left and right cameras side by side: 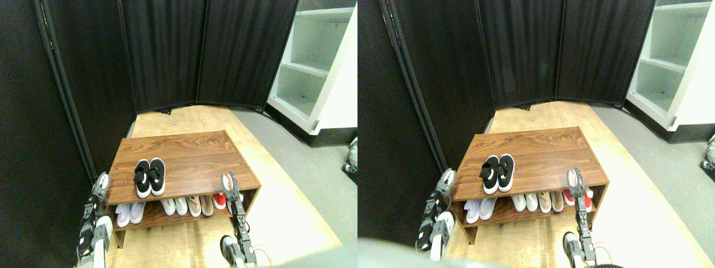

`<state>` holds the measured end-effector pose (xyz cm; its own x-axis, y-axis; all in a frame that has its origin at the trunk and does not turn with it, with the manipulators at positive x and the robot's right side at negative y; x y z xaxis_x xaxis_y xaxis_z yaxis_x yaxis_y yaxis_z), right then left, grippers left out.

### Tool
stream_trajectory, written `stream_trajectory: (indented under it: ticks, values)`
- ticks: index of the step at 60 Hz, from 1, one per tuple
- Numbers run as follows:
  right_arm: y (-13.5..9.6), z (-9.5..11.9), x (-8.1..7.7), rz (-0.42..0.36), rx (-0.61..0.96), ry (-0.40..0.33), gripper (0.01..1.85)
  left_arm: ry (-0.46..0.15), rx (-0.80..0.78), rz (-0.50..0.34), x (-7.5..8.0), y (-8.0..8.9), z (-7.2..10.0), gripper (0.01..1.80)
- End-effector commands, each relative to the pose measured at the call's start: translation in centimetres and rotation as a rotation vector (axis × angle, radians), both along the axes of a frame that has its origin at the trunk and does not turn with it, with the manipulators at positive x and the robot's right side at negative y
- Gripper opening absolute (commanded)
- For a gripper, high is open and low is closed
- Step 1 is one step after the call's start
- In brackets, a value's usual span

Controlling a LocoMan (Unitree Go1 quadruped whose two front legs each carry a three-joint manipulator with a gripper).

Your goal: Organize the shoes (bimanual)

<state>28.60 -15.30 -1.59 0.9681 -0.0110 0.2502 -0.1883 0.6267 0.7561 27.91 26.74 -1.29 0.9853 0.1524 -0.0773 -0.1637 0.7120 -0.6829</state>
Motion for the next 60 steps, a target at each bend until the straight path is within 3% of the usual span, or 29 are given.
stream_trajectory:
  ticks: [1, 11, 17, 25, 39, 60]
  values:
    - [0.2, 0.9, 0.1, 0.006, 0.014, -0.041, 0.16, -0.064, 0.010, -0.026, -1.3, -0.3, 1.2, 0.01]
    - [0.3, 0.8, 0.3, 0.000, 0.028, -0.023, 0.16, -0.077, -0.055, 0.012, -4.6, -0.5, 0.3, 0.01]
    - [0.5, 0.6, 0.4, 0.007, 0.020, -0.023, 0.18, -0.072, -0.170, 0.054, -6.8, -1.5, -0.2, 0.01]
    - [0.8, 0.5, 0.5, 0.016, 0.022, -0.022, 0.19, -0.072, -0.191, 0.052, -8.4, -2.9, -0.5, 0.01]
    - [1.2, 0.4, 0.7, 0.019, 0.018, -0.027, 0.17, -0.037, -0.268, 0.051, -9.9, -5.1, -0.4, 0.01]
    - [1.1, 0.4, 0.6, 0.009, 0.016, -0.017, 0.19, -0.023, -0.305, 0.052, -9.5, -5.6, -0.5, 0.01]
